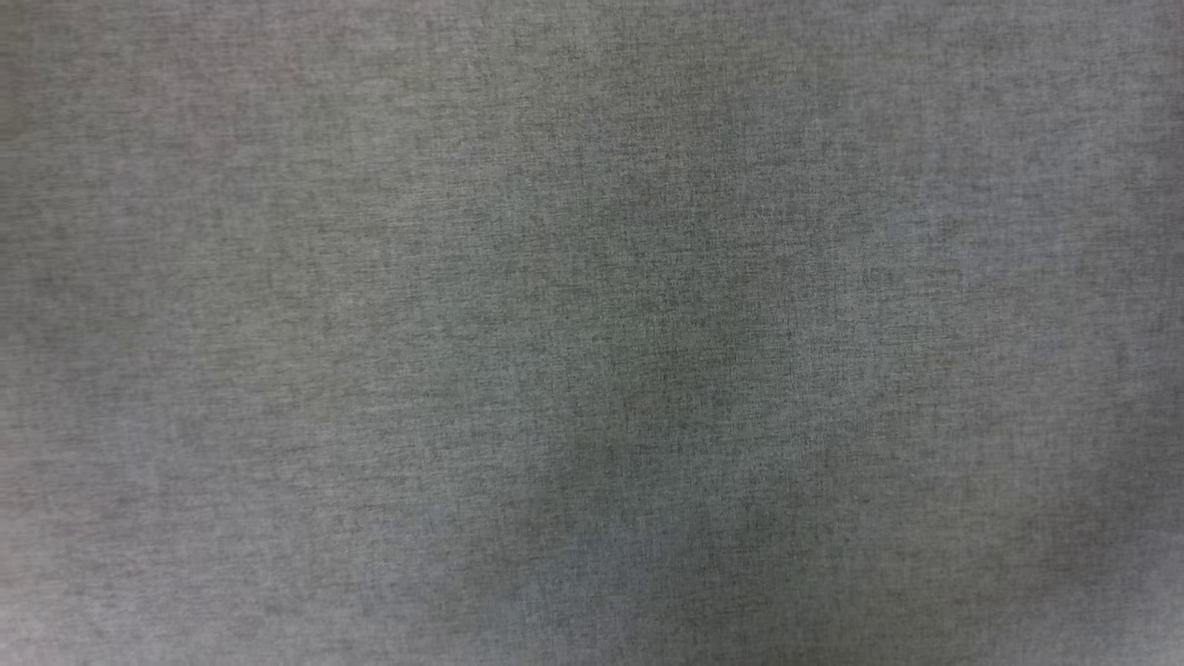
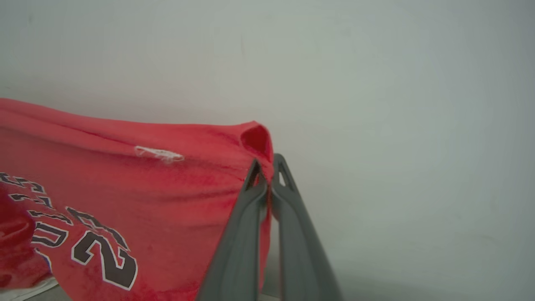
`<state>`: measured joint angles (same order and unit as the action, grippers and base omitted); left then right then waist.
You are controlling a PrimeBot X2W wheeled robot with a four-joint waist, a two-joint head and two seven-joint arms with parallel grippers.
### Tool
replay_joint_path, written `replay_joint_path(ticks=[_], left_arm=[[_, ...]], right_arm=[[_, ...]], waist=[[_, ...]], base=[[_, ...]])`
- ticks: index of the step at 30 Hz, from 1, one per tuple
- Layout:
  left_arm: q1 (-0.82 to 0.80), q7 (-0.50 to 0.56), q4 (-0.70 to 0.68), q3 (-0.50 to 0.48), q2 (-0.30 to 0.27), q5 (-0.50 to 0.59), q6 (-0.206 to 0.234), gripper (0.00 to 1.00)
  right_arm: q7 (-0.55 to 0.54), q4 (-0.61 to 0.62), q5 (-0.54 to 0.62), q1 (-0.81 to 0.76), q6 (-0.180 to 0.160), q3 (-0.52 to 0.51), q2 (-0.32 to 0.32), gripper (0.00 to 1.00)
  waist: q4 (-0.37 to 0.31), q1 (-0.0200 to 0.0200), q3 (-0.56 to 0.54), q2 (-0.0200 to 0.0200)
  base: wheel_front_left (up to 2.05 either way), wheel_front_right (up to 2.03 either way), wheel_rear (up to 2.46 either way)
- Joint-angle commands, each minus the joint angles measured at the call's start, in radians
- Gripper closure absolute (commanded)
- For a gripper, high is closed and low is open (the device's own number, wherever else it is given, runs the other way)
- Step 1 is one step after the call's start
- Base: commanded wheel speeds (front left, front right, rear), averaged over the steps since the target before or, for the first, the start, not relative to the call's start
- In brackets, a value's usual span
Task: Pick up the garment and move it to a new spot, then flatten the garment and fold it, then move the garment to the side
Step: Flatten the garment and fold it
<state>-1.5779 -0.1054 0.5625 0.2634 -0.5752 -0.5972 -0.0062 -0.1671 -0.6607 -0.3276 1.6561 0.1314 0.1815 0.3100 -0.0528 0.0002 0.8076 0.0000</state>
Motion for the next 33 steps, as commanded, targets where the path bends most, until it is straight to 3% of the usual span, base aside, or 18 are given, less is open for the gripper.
replay_joint_path(ticks=[1, 12, 22, 28, 33], left_arm=[[0.018, -0.014, 0.011, -0.003, -0.001, -0.007, -0.007, 1.00], [0.187, -0.099, 0.098, 0.002, 0.043, -0.061, -0.056, 1.00], [0.620, -0.146, 0.092, -0.021, 0.084, -0.146, -0.081, 1.00], [0.986, -0.155, -0.037, -0.027, 0.093, -0.166, -0.024, 1.00], [1.290, -0.146, -0.176, -0.026, 0.100, -0.173, 0.066, 1.00]], right_arm=[[0.013, -0.019, -0.012, 0.015, -0.002, 0.014, 0.011, 1.00], [0.063, -0.044, -0.118, -0.162, -0.002, 0.152, 0.094, 1.00], [0.077, 0.086, -0.233, -0.635, -0.002, 0.200, 0.175, 1.00], [0.057, 0.191, -0.264, -0.984, -0.002, 0.131, 0.181, 1.00], [0.022, 0.266, -0.269, -1.248, -0.002, 0.044, 0.161, 1.00]], waist=[[0.003, -0.0002, -0.008, 0.0000], [0.036, -0.0002, -0.177, 0.0000], [0.054, -0.0002, -0.473, 0.0000], [0.059, -0.0002, -0.627, 0.0000], [0.062, -0.0002, -0.717, 0.0000]], base=[[0.00, 0.00, 0.00], [0.00, 0.00, 0.00], [0.00, 0.00, 0.00], [0.00, 0.00, 0.00], [0.00, 0.00, 0.00]])
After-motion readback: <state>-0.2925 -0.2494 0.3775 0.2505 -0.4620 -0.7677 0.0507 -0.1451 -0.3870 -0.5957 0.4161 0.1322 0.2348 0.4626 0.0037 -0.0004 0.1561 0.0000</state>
